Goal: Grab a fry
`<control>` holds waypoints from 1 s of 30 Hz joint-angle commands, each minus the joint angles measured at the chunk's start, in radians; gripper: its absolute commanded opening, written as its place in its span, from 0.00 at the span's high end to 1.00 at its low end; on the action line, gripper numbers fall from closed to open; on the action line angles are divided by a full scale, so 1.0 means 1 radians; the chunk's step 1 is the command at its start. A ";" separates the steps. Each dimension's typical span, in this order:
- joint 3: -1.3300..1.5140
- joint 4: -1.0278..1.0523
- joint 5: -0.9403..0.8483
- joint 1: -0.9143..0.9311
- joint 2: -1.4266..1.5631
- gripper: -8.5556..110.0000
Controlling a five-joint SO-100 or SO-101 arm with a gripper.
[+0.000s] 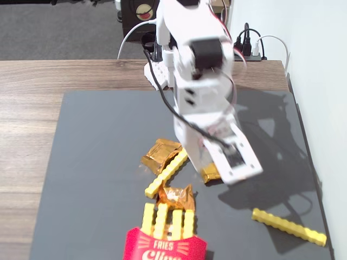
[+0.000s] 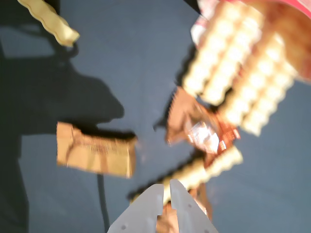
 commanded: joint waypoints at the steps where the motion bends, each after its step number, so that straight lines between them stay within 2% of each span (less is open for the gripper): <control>1: -0.178 0.023 -0.031 -0.026 -0.094 0.90; 8: -0.465 0.092 -0.106 -0.057 -0.302 0.85; 14: -0.670 0.110 -0.166 -0.067 -0.442 0.74; 18: -0.704 0.074 -0.172 -0.091 -0.491 0.71; 30: -0.732 -0.063 -0.121 -0.164 -0.554 0.71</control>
